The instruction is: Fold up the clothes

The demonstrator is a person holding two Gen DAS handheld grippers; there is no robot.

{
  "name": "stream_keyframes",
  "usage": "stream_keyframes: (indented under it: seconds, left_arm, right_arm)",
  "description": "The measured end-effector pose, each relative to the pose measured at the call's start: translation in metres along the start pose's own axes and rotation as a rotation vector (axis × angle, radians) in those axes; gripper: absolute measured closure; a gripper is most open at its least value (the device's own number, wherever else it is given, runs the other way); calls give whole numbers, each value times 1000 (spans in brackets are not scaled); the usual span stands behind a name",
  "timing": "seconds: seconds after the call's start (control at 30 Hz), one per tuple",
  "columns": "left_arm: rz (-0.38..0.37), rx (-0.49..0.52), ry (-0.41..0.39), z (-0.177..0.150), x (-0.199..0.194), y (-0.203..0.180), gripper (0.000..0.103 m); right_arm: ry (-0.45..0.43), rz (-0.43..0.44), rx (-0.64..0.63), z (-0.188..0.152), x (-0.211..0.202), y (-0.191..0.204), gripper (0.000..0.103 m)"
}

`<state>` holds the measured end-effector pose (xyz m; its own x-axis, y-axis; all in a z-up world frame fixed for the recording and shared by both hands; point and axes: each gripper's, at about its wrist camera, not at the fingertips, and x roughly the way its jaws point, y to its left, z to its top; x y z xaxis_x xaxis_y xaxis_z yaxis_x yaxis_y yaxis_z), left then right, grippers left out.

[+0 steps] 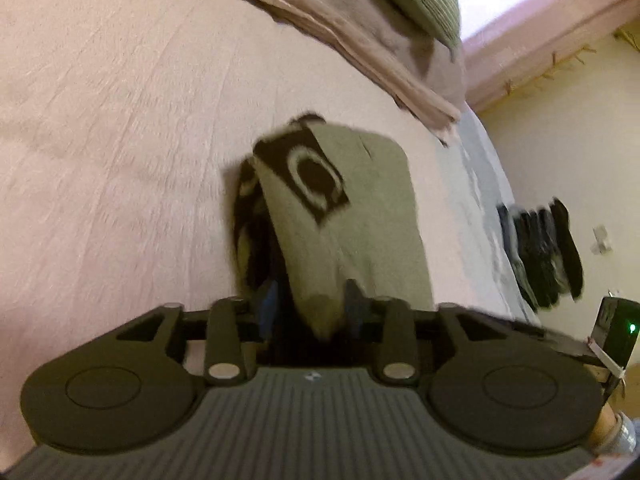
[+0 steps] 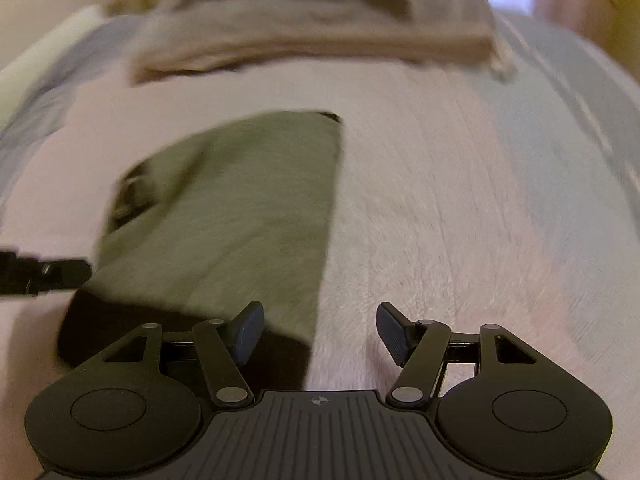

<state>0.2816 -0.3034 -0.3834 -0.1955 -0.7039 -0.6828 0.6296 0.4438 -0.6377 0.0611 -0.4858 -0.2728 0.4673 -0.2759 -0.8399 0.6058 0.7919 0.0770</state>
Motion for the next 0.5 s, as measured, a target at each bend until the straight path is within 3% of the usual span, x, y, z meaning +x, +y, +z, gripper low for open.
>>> stream_keyframes:
  seconds: [0.17,0.3,0.33,0.37,0.43,0.5]
  left_arm:
    - [-44,-113,58,-38,-22,4,49]
    - [-63,-216,65,-54,-5,5,51]
    - [-59,-227,61,-55,0,5,56]
    - [-52,-239,54,-55,5,5,61]
    - [-55,-256,31,-56,8,5,88]
    - [-54,-217,-2,-58,4,-2,94]
  right_arm:
    - [-10,111,-266,-41,-32,31,42]
    - [-7,25,-468,-61,-13,56,43]
    - [-15,13,-501,-63,-9,59,48]
    - [-17,8,-537,-64,-3,60,61]
    - [-25,35,-612,-67,0,63,85]
    - [-48,43,-679,-72,-3,63,96]
